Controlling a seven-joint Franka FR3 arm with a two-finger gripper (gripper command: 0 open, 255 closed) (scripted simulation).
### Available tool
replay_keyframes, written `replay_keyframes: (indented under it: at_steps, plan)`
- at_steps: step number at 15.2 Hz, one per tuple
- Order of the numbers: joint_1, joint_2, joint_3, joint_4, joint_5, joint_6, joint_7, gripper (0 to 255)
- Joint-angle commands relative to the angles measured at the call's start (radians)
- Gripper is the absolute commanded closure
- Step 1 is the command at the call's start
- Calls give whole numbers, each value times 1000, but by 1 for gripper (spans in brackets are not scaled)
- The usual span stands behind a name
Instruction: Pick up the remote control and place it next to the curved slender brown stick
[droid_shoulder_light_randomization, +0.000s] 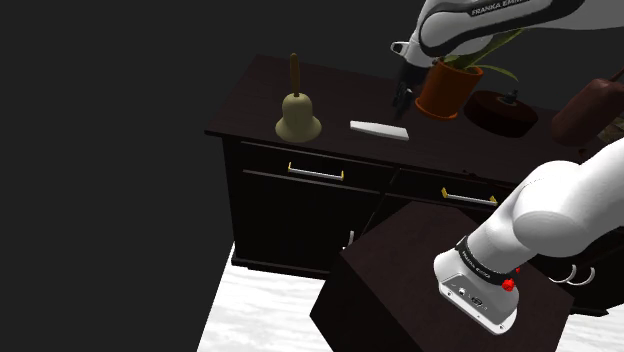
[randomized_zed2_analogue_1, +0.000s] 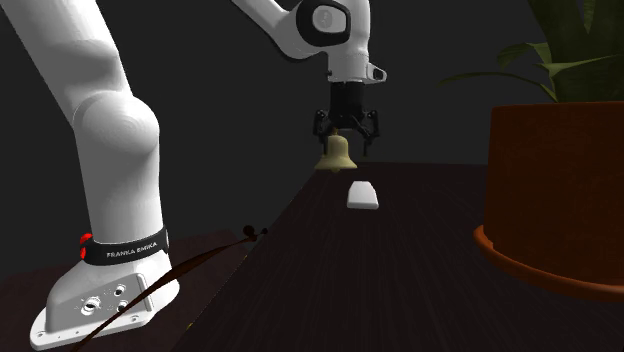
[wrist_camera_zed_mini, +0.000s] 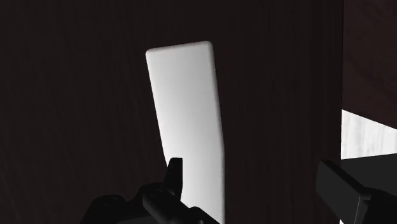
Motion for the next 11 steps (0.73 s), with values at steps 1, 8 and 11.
replay_keyframes:
  at_steps: [1, 8, 11]
  plan:
    - [11, 74, -20, 16, 9, 58, -70, 0]
    - [27, 238, -44, 47, 57, 187, -198, 0]
    - [27, 267, -45, 32, 70, 228, -207, 0]
